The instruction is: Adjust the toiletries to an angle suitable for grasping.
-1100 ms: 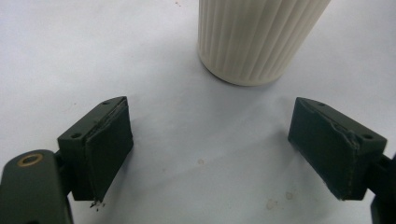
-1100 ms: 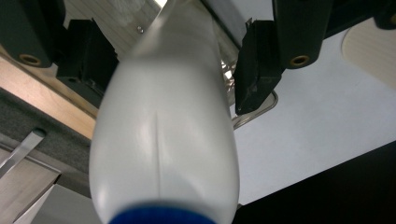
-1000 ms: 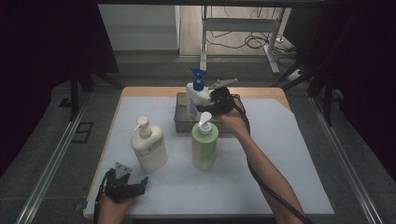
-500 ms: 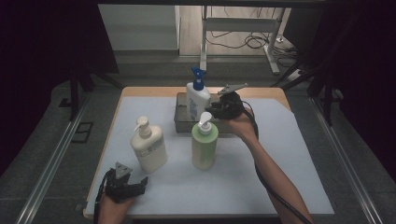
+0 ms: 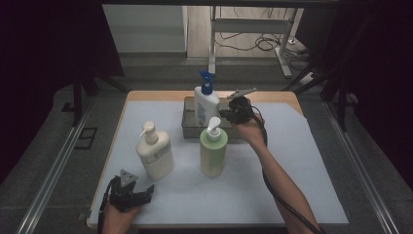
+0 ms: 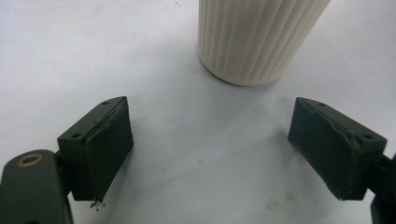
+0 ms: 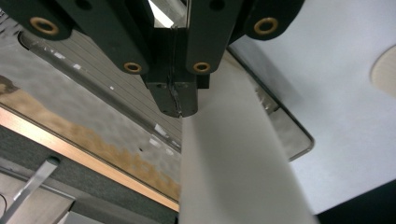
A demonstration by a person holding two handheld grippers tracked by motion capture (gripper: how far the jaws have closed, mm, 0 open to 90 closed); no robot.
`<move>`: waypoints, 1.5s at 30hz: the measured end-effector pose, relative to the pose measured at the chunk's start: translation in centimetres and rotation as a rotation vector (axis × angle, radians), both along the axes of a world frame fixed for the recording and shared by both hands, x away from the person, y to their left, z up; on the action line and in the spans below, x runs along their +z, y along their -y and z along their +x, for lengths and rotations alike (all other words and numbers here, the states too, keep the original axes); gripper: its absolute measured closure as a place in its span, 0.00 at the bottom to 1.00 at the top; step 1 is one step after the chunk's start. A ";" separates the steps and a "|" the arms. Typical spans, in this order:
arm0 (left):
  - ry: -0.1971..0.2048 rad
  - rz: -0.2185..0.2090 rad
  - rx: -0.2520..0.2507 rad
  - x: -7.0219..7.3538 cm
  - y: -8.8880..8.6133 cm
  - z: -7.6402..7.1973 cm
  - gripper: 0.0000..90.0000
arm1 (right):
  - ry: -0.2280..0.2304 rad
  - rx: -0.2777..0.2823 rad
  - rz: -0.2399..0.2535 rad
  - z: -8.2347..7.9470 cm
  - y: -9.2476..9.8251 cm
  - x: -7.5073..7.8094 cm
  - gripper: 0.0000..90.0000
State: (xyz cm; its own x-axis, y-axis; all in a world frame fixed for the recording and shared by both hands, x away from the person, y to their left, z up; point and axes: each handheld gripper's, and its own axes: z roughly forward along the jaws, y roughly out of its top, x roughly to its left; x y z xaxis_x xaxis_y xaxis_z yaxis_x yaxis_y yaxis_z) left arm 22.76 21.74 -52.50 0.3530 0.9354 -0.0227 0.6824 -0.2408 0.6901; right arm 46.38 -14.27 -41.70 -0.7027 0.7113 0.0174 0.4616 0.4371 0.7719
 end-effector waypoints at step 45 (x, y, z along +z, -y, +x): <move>-0.001 0.000 0.000 0.0 0.0 0.0 0.15 | -0.121 0.003 -0.008 2.3 -2.7 -2.6 1.00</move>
